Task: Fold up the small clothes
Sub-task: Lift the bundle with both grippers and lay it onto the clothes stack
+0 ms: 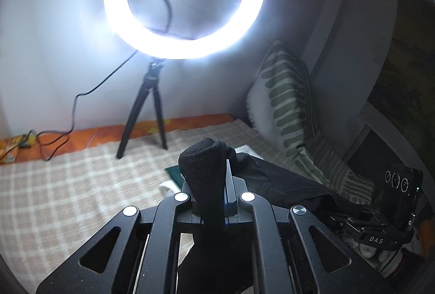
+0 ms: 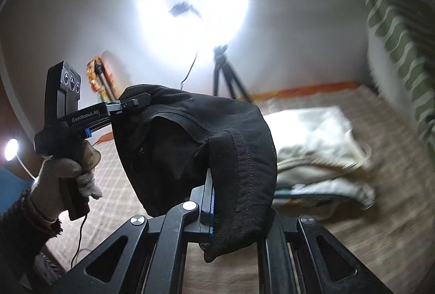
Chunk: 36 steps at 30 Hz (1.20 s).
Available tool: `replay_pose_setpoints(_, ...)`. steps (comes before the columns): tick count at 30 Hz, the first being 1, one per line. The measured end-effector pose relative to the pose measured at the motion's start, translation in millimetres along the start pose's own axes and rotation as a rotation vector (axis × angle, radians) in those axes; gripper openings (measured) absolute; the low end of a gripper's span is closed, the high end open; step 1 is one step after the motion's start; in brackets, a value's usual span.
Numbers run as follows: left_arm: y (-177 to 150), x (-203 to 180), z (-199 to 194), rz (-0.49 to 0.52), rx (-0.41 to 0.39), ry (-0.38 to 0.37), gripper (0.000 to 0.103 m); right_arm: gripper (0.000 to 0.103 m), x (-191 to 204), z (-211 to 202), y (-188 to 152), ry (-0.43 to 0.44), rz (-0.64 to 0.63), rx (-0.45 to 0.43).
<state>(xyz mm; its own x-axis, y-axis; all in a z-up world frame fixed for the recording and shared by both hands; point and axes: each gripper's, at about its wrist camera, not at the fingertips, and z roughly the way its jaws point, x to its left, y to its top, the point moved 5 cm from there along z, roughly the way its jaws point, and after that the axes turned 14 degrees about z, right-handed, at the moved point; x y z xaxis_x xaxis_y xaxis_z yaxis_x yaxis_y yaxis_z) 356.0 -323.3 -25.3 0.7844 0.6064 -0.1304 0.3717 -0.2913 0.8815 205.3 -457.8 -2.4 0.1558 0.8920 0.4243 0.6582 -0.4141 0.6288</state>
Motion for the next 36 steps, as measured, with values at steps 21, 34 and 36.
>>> replay_pose_setpoints(21, -16, 14, 183, 0.004, 0.217, 0.061, 0.007, 0.009, -146, 69, 49, -0.048, 0.129, 0.103)
replay_pose_setpoints(34, -17, 43, 165, -0.088, 0.231, 0.115, 0.03, 0.057, -170, 27, 70, 0.152, 0.162, 0.146)
replay_pose_setpoints(36, -13, 44, 150, -0.092, 0.199, 0.112, 0.03, 0.057, -175, 27, 87, 0.154, 0.178, 0.119)
